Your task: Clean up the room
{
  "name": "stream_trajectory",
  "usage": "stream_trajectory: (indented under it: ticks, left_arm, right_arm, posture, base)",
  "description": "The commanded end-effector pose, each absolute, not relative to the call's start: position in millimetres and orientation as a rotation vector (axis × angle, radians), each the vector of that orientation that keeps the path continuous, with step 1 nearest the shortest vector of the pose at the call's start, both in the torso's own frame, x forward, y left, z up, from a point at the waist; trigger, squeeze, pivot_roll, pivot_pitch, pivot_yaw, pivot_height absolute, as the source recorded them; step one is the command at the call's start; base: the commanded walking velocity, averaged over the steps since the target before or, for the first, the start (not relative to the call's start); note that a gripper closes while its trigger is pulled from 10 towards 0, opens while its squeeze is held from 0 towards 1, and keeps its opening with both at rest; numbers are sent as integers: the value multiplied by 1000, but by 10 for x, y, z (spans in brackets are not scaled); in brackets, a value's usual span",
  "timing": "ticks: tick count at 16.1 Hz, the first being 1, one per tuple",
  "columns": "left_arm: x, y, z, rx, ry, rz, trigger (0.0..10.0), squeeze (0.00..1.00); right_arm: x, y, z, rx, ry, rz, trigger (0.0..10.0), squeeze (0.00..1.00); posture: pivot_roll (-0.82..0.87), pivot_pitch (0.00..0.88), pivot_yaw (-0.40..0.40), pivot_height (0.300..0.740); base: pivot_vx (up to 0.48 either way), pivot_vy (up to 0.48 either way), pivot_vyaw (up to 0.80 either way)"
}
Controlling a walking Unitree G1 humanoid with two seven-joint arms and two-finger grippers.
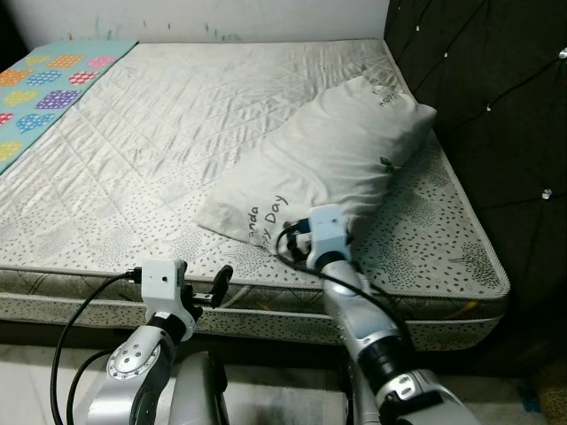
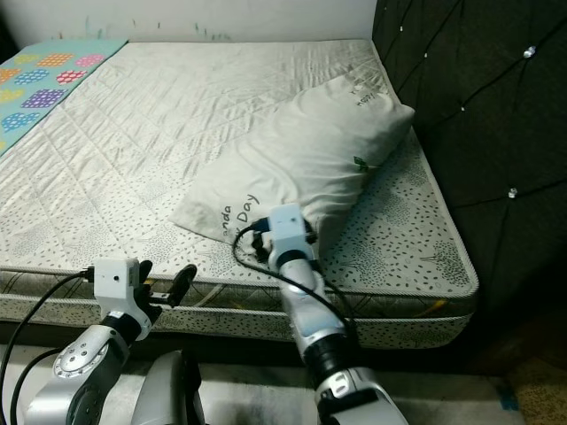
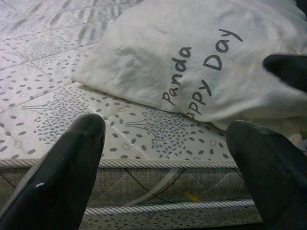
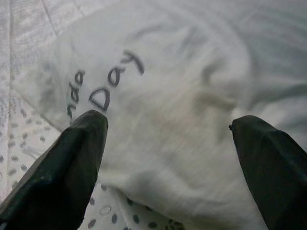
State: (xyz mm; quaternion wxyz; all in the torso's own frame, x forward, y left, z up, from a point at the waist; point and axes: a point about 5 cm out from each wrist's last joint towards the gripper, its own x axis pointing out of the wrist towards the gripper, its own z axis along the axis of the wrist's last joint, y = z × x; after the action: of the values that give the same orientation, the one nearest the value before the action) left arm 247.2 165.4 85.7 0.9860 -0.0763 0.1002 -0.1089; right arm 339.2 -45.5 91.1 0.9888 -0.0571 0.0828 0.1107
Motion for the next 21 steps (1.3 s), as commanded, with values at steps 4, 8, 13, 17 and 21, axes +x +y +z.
stream_trajectory:
  ticks: [4,8,13,17,21]
  left_arm:
    - [2344,1693,912,-139,202,-208,10000,0]
    - [2223,1620,983,-139,197,-269,10000,0]
    - [2092,1551,973,-147,229,-285,10000,0]
    - [1958,1508,940,-159,270,-293,10000,0]
    - [1958,1498,944,-159,280,-299,10000,0]
  right_arm:
    - [3491,-340,977,-155,135,165,10000,0]
    - [3593,-469,1072,-192,84,71,10000,0]
    - [3572,-578,943,-246,131,38,10000,0]
    - [3530,-597,831,-270,186,20,10000,0]
    - [3496,-541,750,-221,260,73,0,0]
  posture:
    - [19,84,29,562]
    - [33,114,29,562]
    - [33,150,34,562]
    - [42,172,36,562]
    - [40,174,38,562]
  base:
    - [0,0,0]
    - [0,0,0]
    - [0,0,0]
    - [0,0,0]
    - [0,0,0]
